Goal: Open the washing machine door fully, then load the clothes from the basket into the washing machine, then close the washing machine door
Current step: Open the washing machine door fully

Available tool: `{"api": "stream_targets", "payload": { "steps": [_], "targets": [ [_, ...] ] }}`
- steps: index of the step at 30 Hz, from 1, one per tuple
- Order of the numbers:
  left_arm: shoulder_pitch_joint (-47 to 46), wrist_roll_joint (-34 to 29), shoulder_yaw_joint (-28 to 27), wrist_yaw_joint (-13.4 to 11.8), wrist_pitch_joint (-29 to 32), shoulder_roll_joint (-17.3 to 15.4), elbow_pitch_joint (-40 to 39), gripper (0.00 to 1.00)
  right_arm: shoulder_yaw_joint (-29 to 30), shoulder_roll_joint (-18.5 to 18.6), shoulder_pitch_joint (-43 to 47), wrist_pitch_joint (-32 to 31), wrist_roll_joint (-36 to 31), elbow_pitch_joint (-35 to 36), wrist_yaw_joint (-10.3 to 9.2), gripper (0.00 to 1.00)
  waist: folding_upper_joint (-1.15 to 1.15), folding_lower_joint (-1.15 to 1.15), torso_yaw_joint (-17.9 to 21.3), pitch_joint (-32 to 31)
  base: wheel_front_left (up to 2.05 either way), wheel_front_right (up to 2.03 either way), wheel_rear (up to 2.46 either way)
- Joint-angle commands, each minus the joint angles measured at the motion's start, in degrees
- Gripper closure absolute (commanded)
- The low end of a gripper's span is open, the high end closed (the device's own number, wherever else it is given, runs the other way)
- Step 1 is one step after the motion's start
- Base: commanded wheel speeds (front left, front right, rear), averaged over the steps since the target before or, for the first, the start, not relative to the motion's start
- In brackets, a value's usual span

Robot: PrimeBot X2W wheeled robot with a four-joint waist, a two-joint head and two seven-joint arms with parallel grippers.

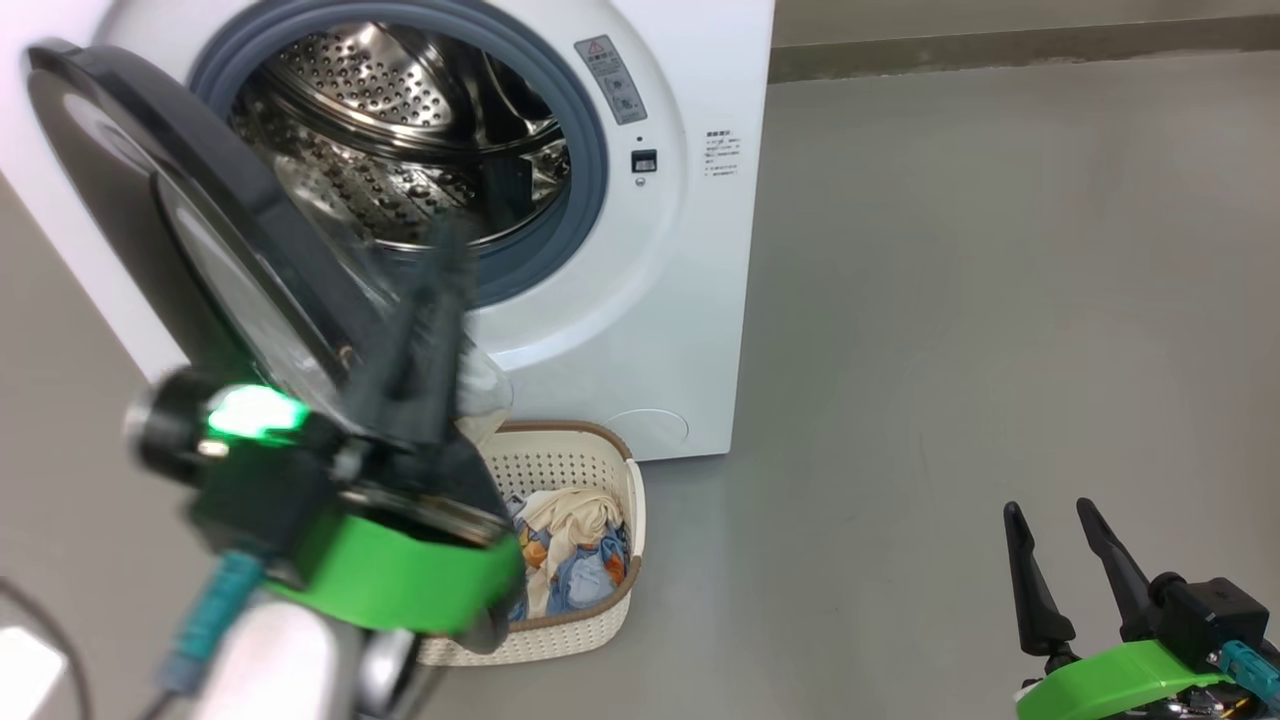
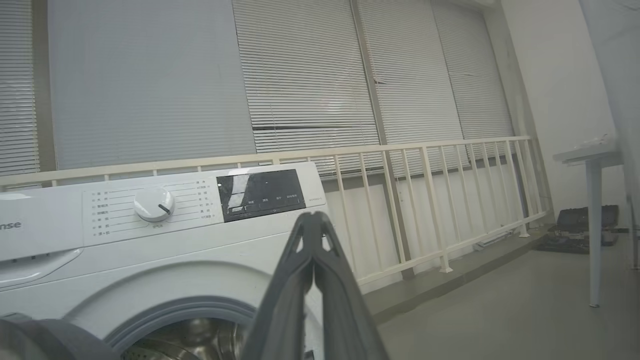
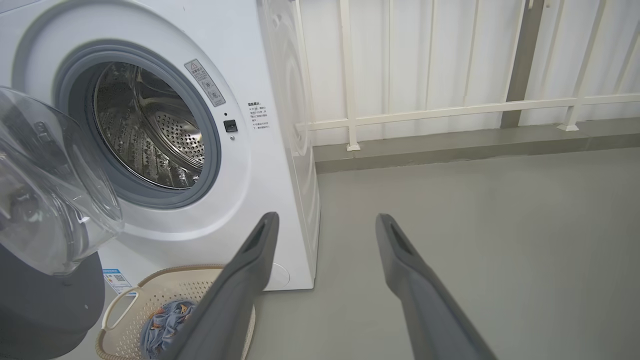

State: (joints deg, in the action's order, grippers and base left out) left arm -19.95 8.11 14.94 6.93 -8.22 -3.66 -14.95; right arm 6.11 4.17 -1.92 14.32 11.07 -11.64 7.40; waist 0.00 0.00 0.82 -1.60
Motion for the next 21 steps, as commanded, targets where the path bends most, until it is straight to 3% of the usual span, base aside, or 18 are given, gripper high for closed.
{"api": "stream_targets", "payload": {
  "steps": [1,14,21],
  "targets": [
    [-2.1,0.3,-0.3,0.3,0.5,-0.6,-1.8,1.00,-1.3,0.4,-0.3,0.7,0.0,1.1,0.09,0.00,0.00,0.00,0.2,0.0,0.00,0.00,0.00],
    [6.2,3.1,15.2,0.2,0.8,0.5,4.5,1.00,-0.5,1.3,-0.8,0.7,-1.3,-1.8,0.09,0.00,0.00,0.00,-0.2,0.8,0.00,0.00,0.00],
    [8.2,5.0,14.8,-0.7,-0.9,0.5,11.8,1.00,-0.1,1.3,-0.8,0.7,-1.5,-2.4,0.09,0.00,0.00,0.00,-1.4,1.4,0.00,0.00,0.00]
  ]
}}
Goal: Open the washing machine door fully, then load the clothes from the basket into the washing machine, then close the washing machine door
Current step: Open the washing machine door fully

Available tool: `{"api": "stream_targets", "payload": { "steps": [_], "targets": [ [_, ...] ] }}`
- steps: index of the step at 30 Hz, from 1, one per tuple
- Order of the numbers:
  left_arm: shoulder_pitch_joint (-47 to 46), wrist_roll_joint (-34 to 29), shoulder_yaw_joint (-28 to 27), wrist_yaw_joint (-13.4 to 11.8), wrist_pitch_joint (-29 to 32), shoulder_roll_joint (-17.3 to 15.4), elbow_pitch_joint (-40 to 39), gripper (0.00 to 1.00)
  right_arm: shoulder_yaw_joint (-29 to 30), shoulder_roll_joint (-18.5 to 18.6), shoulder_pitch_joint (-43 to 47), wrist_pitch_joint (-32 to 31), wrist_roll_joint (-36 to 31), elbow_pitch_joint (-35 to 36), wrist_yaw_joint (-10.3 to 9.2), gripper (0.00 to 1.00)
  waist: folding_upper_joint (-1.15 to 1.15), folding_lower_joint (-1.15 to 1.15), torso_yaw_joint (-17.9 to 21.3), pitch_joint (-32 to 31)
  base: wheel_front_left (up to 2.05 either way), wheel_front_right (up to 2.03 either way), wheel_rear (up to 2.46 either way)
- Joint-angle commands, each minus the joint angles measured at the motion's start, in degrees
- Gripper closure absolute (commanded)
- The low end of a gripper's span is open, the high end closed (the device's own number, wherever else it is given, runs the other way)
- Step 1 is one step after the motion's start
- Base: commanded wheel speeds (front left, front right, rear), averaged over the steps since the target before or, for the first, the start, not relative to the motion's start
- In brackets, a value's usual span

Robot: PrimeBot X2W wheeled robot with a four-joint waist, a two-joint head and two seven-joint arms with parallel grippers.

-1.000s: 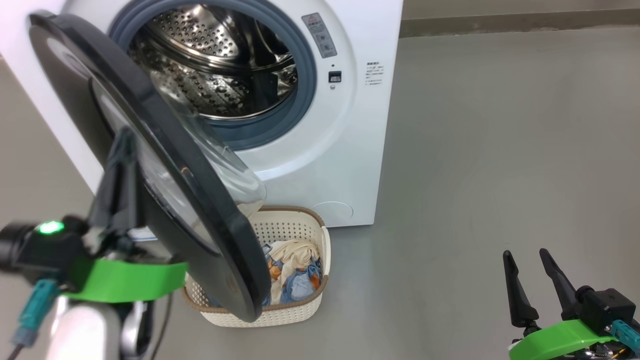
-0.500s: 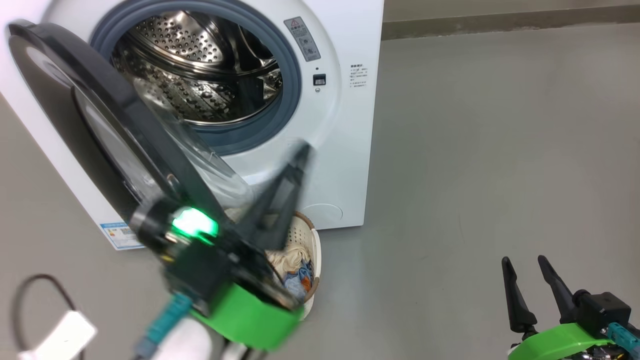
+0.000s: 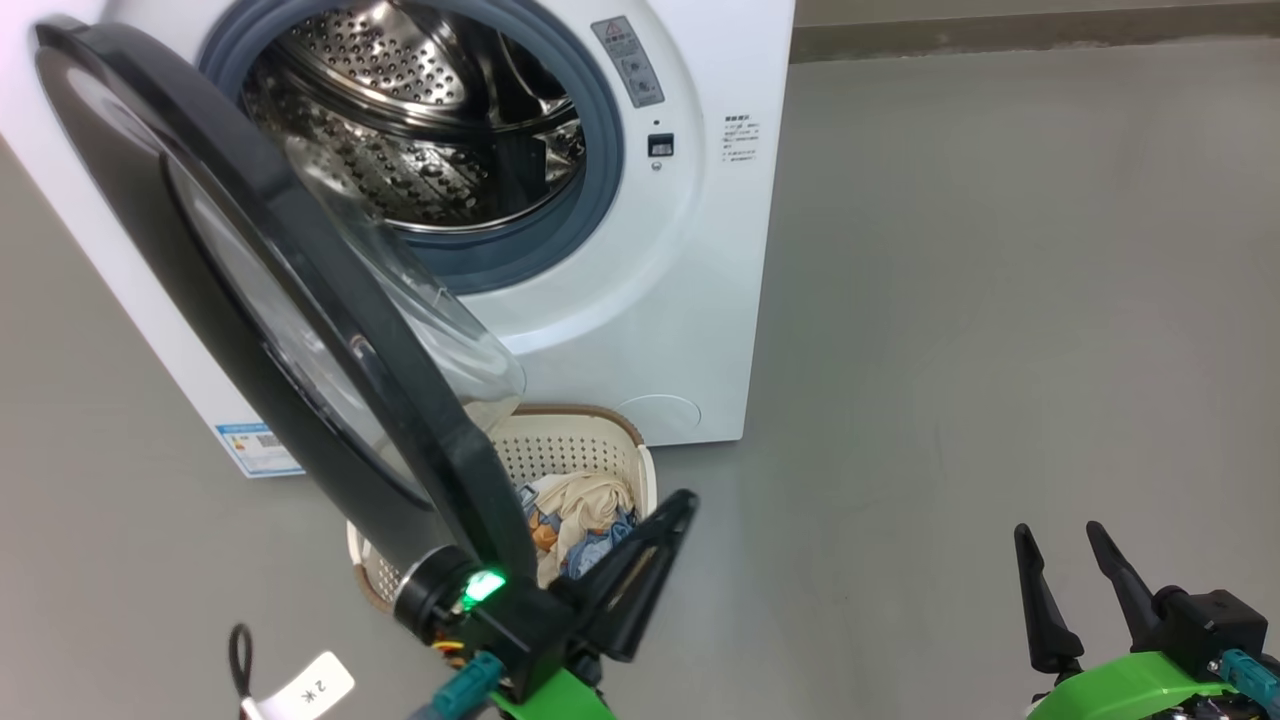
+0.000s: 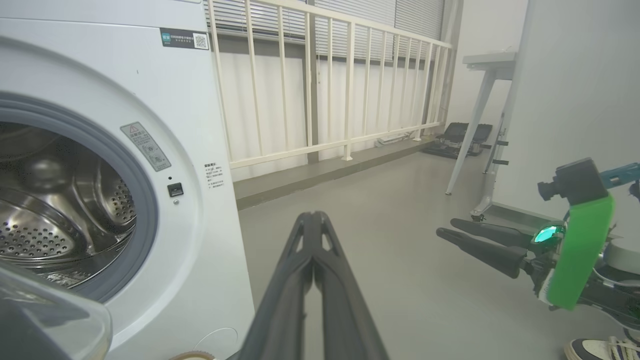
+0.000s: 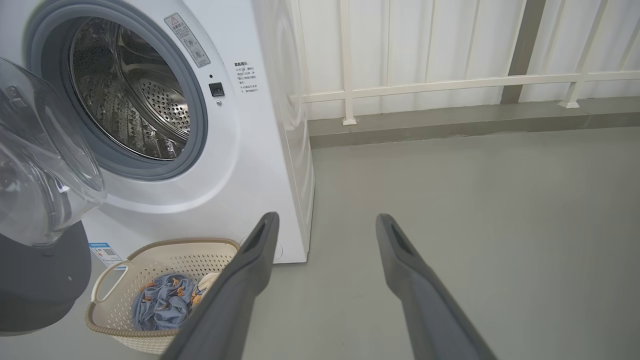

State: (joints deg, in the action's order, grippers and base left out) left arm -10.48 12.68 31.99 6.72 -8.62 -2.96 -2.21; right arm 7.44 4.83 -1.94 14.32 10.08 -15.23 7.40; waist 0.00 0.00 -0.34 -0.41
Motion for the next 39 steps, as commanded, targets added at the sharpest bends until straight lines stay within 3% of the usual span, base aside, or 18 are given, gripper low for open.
{"api": "stream_targets", "payload": {
  "steps": [1,27,39],
  "targets": [
    [-1.5,0.6,-2.5,-0.6,-0.9,-0.2,0.1,1.00,-1.5,0.6,-0.9,0.7,-0.5,1.1,0.09,0.00,0.00,0.00,-0.3,0.3,0.00,0.00,0.00],
    [-7.7,2.7,-5.8,-3.0,-5.6,-0.1,13.4,1.00,-2.5,1.2,-3.0,0.7,0.2,0.8,0.09,0.00,0.00,0.00,-0.6,3.8,0.00,0.00,0.00],
    [-8.4,3.1,-6.1,-3.5,-6.1,-0.5,15.3,1.00,-2.6,1.1,-3.5,0.7,0.1,0.6,0.09,0.00,0.00,0.00,-3.8,4.6,0.00,0.00,0.00]
  ]
}}
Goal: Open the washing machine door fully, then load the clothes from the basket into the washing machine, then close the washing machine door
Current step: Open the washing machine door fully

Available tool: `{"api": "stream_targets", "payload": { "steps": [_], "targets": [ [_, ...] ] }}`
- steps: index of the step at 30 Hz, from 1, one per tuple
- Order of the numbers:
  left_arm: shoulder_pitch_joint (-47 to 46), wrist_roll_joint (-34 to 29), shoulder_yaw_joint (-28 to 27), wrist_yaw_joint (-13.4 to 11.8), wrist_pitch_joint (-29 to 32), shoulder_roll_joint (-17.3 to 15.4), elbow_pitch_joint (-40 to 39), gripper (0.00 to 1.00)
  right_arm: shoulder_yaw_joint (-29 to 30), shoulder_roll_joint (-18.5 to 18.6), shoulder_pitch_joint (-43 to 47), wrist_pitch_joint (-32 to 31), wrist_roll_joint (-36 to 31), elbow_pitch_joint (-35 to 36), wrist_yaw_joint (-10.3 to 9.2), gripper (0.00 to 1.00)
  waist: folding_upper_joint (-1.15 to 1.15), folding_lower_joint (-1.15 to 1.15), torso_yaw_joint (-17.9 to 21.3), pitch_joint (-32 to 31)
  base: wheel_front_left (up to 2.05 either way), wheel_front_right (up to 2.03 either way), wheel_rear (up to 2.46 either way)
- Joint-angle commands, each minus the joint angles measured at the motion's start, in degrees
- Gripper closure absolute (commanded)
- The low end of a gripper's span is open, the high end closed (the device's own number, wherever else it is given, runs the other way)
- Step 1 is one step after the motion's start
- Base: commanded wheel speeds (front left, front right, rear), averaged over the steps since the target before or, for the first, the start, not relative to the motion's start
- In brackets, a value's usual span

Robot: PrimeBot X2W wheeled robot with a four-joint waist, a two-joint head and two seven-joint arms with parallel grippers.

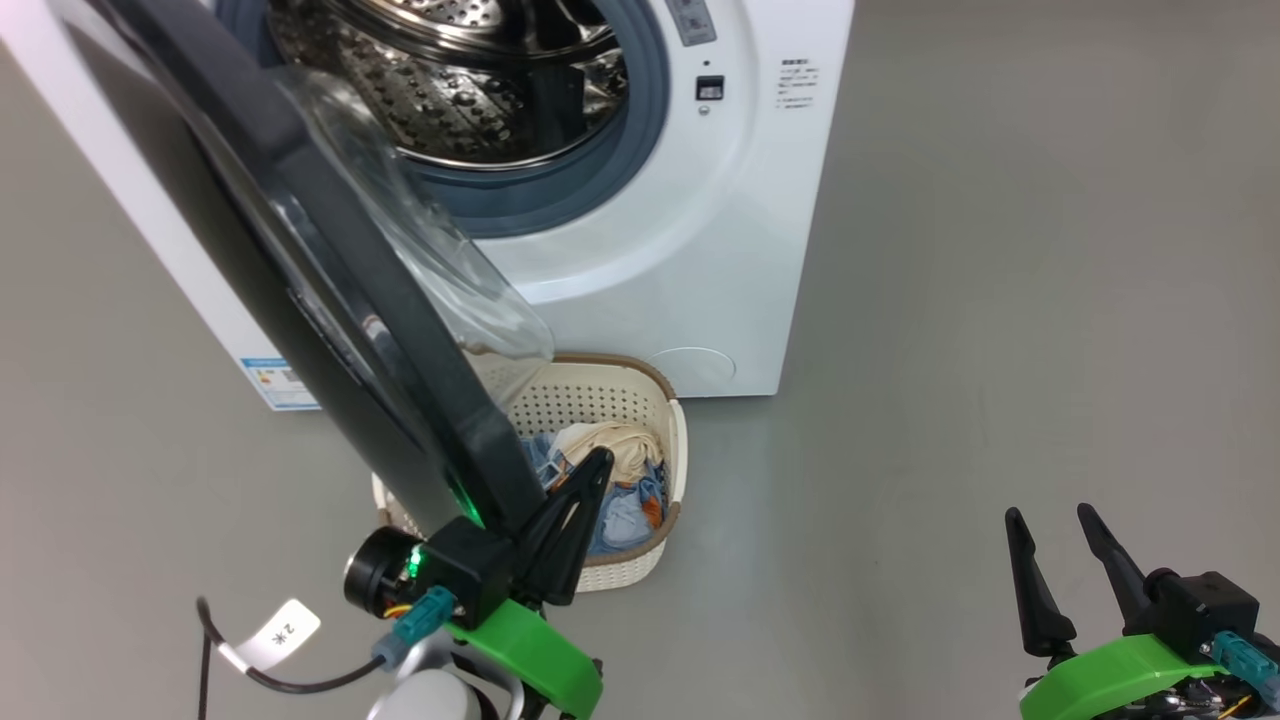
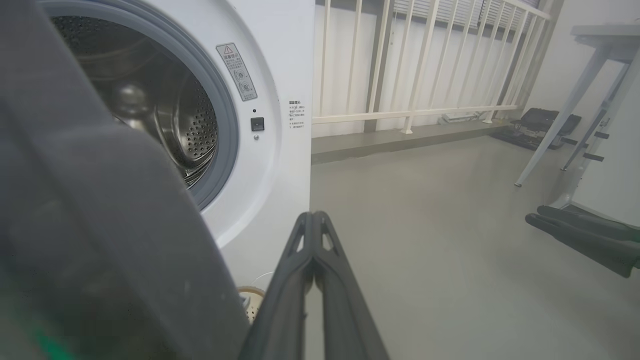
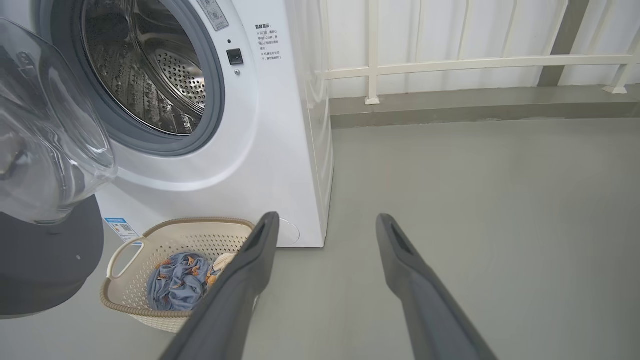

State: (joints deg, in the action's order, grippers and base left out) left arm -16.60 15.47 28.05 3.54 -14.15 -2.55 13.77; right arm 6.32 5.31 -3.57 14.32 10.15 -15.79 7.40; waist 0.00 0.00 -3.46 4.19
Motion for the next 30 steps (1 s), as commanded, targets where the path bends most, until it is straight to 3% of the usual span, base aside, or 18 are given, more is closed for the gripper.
{"api": "stream_targets", "payload": {
  "steps": [1,30],
  "targets": [
    [-2.2,0.4,-2.1,-0.4,-0.6,-0.9,-0.6,1.00,-1.5,0.6,-1.9,0.7,0.0,1.1,0.09,0.00,0.00,0.00,-1.0,-0.1,0.00,0.00,0.00],
    [0.9,1.8,-5.5,-4.6,-0.5,-4.6,-0.3,1.00,-1.9,0.7,-0.9,0.7,0.7,0.7,0.09,0.00,0.00,0.00,-5.5,-1.4,0.00,0.00,0.00]
  ]
}}
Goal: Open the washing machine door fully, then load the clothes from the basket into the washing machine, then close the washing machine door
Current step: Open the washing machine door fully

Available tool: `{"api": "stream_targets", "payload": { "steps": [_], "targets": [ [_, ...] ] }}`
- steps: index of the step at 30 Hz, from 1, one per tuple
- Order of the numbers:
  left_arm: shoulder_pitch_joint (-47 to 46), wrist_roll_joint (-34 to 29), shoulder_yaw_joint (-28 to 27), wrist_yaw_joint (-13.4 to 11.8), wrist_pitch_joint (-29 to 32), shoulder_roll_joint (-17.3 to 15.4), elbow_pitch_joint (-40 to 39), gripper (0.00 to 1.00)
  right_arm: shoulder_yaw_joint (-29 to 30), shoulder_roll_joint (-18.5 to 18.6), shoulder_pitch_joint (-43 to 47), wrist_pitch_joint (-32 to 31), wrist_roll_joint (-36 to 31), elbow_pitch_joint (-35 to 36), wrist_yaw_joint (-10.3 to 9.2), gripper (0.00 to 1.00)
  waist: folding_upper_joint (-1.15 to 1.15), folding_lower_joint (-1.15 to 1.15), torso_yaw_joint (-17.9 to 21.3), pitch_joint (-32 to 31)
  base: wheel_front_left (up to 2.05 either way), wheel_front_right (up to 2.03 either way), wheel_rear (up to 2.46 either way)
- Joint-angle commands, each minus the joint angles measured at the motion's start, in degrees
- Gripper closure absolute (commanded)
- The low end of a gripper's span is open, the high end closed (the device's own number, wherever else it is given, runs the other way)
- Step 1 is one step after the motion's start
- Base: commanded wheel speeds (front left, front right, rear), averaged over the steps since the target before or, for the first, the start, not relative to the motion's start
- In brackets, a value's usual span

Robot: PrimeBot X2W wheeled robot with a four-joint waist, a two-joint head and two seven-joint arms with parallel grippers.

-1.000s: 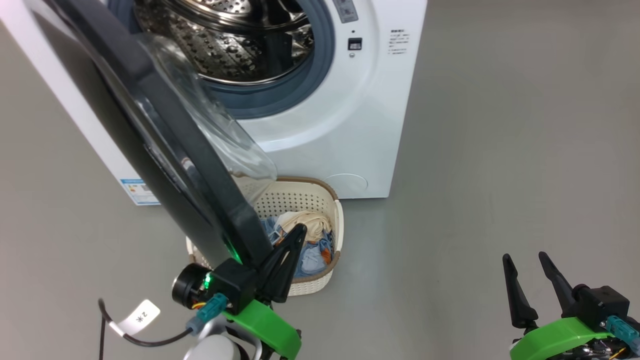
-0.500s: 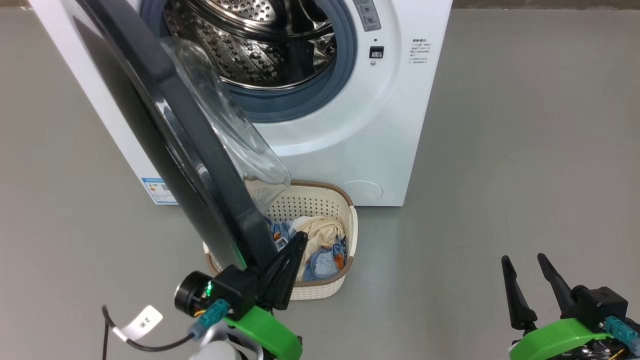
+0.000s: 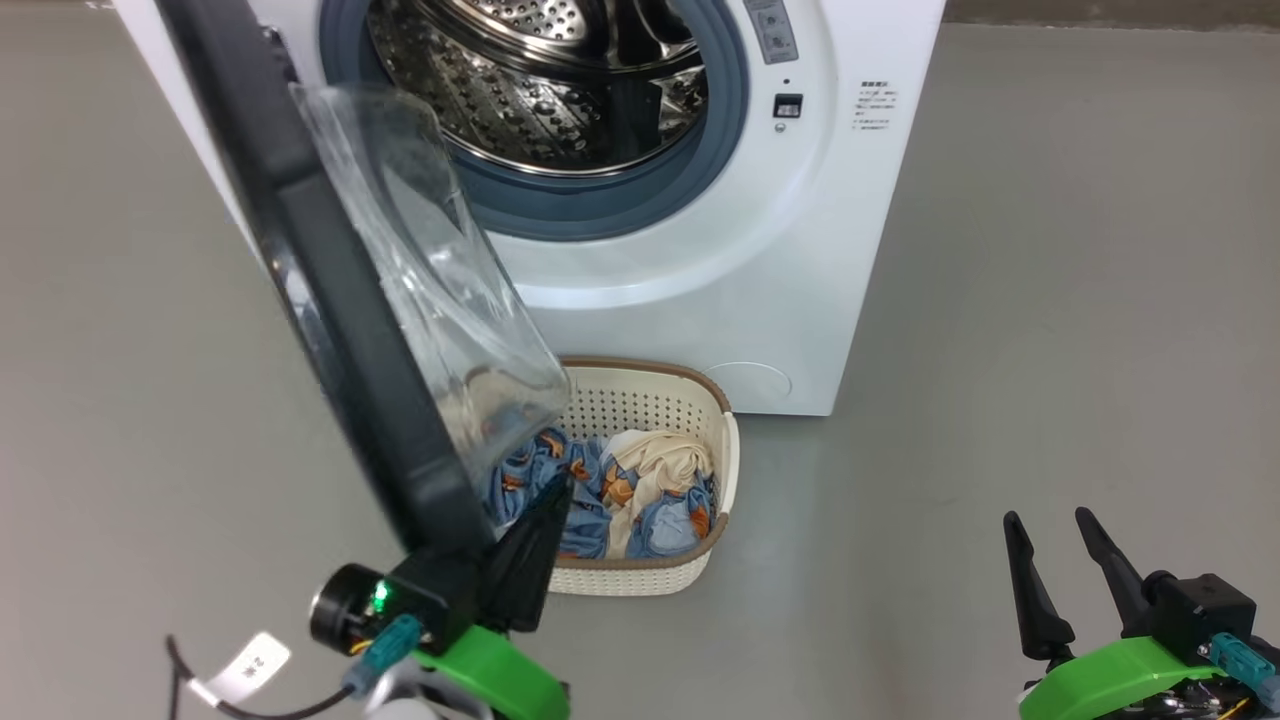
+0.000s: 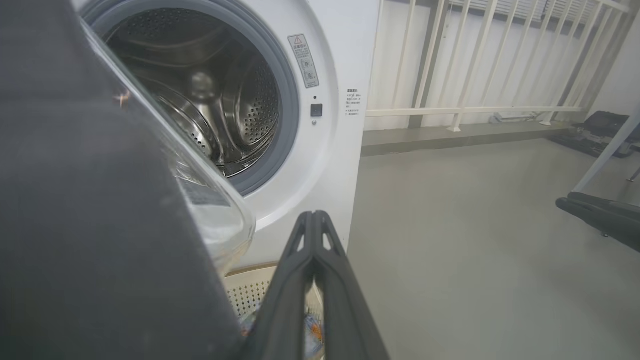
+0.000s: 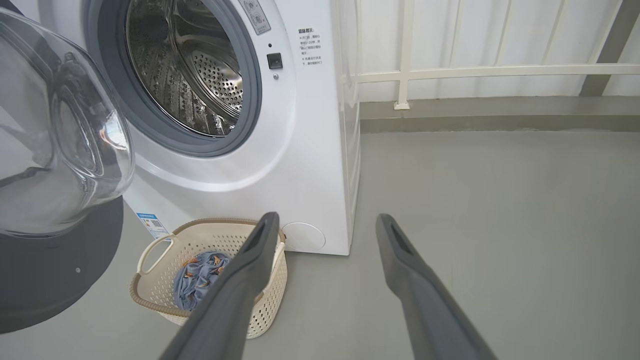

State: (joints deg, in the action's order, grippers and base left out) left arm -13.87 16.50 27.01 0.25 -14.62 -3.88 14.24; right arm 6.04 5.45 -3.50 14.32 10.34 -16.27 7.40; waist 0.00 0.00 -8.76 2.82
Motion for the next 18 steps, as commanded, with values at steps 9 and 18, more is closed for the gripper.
{"api": "stream_targets", "payload": {
  "steps": [9,18],
  "targets": [
    [0.0,1.1,-5.7,-3.3,0.3,-4.7,-3.2,1.00,-1.6,0.6,-0.9,0.7,0.4,1.4,0.09,0.00,0.00,0.00,-2.1,0.4,0.00,0.00,0.00],
    [2.3,2.1,-9.6,-7.0,0.1,-6.1,-4.7,1.00,-1.6,1.0,-0.7,0.7,0.6,1.3,0.09,0.00,0.00,0.00,-3.5,0.1,0.00,0.00,0.00]
  ]
}}
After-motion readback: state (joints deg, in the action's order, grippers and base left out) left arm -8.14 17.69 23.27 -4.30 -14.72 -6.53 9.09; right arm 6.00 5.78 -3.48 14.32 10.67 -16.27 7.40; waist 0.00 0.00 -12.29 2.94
